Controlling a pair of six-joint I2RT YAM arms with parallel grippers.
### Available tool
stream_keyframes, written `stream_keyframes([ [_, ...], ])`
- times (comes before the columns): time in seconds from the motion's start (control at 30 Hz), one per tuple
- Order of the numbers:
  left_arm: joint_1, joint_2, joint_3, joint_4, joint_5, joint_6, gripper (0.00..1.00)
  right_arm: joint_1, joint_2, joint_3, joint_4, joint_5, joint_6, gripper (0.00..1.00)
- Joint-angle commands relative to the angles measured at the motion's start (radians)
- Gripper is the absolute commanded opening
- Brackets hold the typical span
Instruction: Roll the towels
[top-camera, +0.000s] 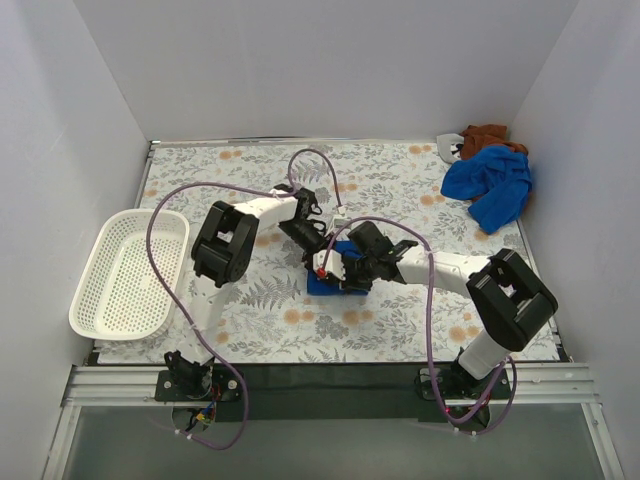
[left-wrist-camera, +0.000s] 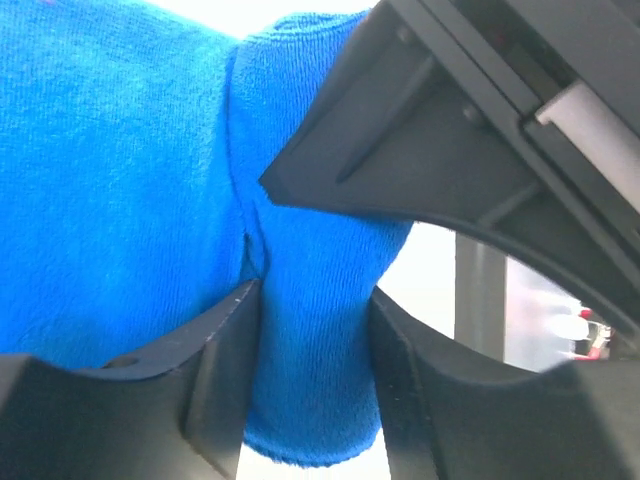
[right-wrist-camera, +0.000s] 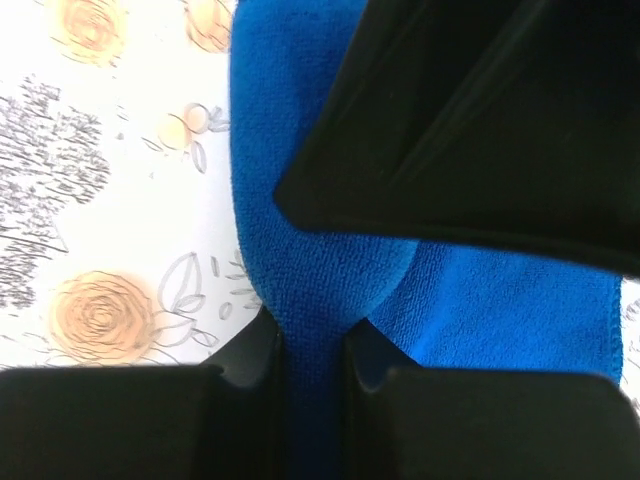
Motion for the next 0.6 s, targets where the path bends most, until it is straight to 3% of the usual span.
stream_keyframes([
  [0.0,0.060,-0.125,-0.083,0.129,-0.181,-0.021,0.43,0.006,-0.017,-0.034,-0.157,-0.086,0.007,0.01],
  [0.07,0.106,-0.219,-0.135,0.163,-0.141,-0.038,0.45,-0.003,-0.010,-0.023,-0.193,-0.134,0.018,0.01],
  [0.1,0.126,-0.251,-0.153,0.199,-0.126,-0.055,0.55,-0.006,0.006,-0.018,-0.203,-0.150,0.021,0.01],
  [0.2,0.210,-0.412,-0.259,0.320,-0.069,-0.104,0.57,-0.027,0.072,0.040,-0.252,-0.229,0.038,0.01],
  [0.33,0.247,-0.657,-0.472,0.500,-0.133,-0.141,0.58,-0.063,0.193,0.147,-0.381,-0.360,0.041,0.01],
  [0.43,0.224,-0.869,-0.665,0.641,-0.233,-0.135,0.59,-0.092,0.279,0.222,-0.450,-0.423,0.032,0.01],
  [0.53,0.115,-1.006,-0.819,0.710,-0.403,-0.059,0.59,-0.118,0.356,0.285,-0.517,-0.483,0.021,0.01],
  [0.57,0.026,-1.033,-0.853,0.753,-0.449,-0.025,0.59,-0.132,0.374,0.299,-0.536,-0.500,0.018,0.01],
])
